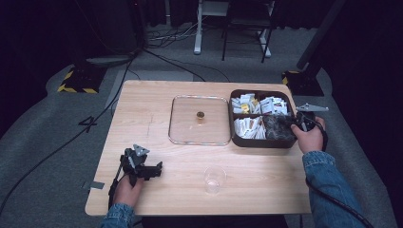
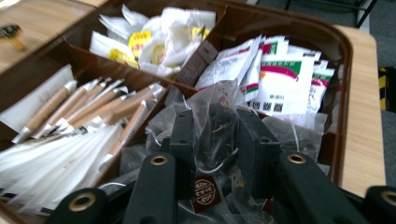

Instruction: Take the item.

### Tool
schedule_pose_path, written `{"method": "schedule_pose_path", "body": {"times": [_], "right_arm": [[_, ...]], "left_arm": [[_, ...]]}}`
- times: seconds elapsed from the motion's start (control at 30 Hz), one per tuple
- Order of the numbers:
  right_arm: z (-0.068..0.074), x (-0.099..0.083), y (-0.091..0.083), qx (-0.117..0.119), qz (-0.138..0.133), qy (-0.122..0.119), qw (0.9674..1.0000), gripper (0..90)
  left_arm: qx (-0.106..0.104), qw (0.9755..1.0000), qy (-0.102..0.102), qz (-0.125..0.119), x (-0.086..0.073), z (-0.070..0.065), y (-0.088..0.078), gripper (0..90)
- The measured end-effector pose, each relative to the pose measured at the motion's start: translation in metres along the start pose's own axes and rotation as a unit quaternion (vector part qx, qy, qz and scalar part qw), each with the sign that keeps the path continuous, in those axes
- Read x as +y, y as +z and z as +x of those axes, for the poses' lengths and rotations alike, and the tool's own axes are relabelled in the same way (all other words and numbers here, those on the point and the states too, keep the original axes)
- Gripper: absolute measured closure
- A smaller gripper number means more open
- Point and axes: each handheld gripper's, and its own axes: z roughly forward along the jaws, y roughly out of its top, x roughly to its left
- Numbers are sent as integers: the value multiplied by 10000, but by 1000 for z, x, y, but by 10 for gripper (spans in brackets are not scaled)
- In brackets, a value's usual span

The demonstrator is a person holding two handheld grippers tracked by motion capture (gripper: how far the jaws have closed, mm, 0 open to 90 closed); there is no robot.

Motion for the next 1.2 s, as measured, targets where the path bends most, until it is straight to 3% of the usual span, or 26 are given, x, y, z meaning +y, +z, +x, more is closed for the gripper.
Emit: {"method": "schedule_pose_path", "body": {"times": [0.37, 0.73, 0.9, 1.2], "right_arm": [[10, 11, -25, 358, -471, 65, 9982, 698], [38, 22, -60, 920, -912, -195, 9914, 698], [52, 26, -73, 1104, -987, -316, 9885, 699], [73, 27, -88, 1333, -930, -378, 9860, 699]], "left_arm": [[-1, 10000, 0, 0, 0, 0, 0, 0], [-4, 10000, 1, 5, 0, 0, 0, 0], [-1, 10000, 1, 0, 0, 0, 0, 0], [-2, 10000, -1, 0, 0, 0, 0, 0]]}}
